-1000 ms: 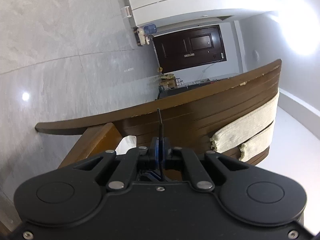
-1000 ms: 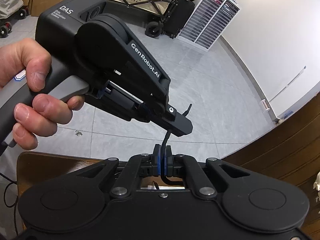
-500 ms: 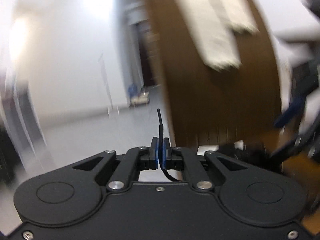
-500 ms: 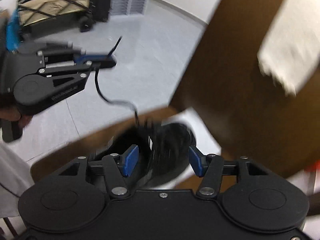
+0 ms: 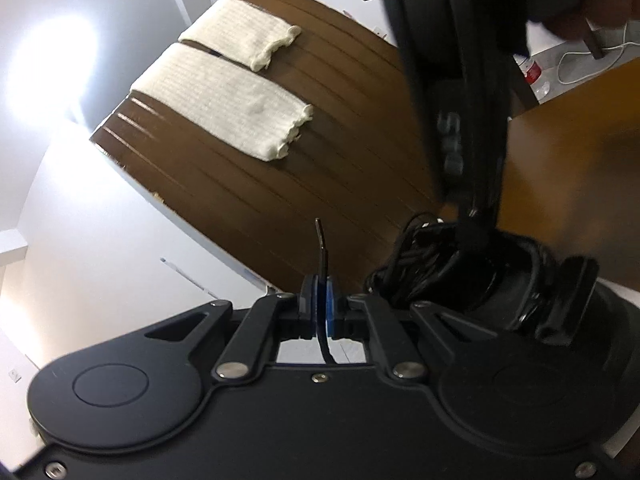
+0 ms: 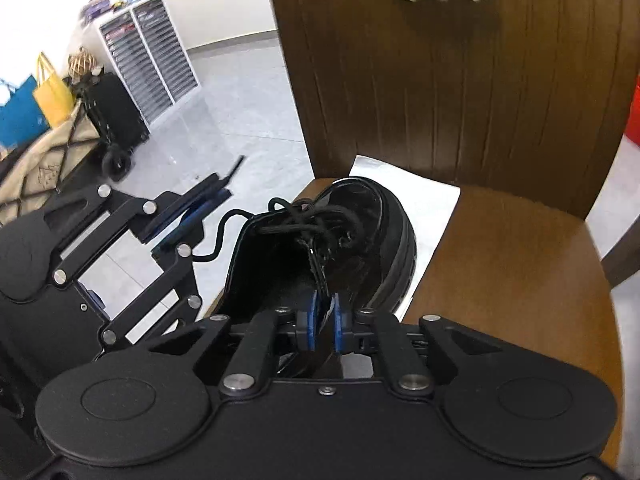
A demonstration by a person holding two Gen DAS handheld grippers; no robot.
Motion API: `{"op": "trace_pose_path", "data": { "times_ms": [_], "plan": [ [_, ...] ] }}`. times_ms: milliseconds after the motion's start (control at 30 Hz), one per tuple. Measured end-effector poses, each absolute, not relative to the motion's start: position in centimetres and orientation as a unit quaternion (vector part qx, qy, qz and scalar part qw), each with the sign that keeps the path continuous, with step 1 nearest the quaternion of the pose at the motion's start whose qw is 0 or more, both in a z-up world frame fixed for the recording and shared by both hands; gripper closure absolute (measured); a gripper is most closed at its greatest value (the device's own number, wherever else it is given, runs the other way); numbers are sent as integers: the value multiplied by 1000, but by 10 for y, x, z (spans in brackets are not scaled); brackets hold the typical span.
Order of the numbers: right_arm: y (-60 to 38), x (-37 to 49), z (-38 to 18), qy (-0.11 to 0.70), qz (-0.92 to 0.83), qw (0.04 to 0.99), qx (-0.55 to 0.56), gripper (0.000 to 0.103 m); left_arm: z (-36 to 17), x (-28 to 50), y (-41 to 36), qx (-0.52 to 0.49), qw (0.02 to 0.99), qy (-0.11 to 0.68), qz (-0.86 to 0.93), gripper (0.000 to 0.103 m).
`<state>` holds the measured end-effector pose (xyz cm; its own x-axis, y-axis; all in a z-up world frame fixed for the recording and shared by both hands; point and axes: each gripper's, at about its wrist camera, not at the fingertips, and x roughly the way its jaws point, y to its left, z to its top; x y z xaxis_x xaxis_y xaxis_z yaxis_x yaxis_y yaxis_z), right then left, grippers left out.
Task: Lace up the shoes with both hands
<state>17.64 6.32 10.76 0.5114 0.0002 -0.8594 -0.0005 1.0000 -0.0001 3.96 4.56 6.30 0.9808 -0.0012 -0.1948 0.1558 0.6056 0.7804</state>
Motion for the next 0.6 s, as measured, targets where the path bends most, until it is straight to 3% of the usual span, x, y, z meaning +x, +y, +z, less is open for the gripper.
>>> {"op": "trace_pose_path", "data": {
  "times_ms": [133,200,433,600],
  "plan": [
    [75,178,112,481,-6,876,-42,94,62,40,46,438,893,89,-46,97],
    [67,177,111,482,-14,876,-10,98,62,38,48,439,893,89,-49,98],
    [-19,143,89,415,-71,834,358,101,59,36,47,492,863,91,-68,97],
    [-38,124,68,374,-64,810,447,101,75,35,43,587,797,65,-124,97]
  ]
}}
